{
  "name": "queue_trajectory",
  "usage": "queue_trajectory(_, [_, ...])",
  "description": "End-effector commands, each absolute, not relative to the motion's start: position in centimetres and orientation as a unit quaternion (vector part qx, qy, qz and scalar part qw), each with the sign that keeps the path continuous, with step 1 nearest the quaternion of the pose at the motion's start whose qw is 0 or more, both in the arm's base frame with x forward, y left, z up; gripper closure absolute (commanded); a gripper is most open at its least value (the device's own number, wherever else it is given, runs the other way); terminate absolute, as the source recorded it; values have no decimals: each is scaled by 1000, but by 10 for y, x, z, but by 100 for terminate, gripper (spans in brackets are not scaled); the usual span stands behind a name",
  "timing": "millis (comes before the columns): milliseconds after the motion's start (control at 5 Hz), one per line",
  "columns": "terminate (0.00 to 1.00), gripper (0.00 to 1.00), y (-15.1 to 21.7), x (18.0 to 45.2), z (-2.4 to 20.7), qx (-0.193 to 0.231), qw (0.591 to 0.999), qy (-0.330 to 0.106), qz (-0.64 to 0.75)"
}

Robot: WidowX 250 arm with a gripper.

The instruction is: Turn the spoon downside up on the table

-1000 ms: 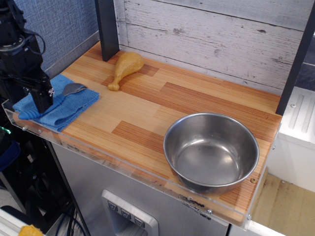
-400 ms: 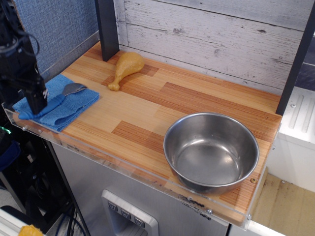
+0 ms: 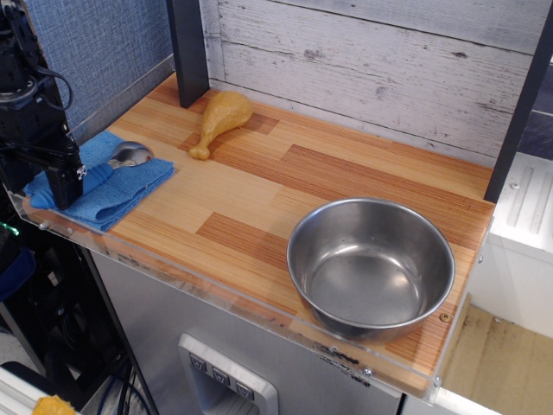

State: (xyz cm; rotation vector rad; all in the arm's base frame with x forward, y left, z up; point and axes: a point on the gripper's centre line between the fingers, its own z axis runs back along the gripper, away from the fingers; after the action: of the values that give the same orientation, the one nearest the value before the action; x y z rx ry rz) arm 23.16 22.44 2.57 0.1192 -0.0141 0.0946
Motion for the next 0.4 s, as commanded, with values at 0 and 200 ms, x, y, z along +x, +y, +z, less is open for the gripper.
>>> queue_trajectory(0, [0, 100, 230, 234, 40, 76, 996, -26, 47])
queue_trajectory(200, [0, 100, 230, 232, 42, 79, 995, -30, 47])
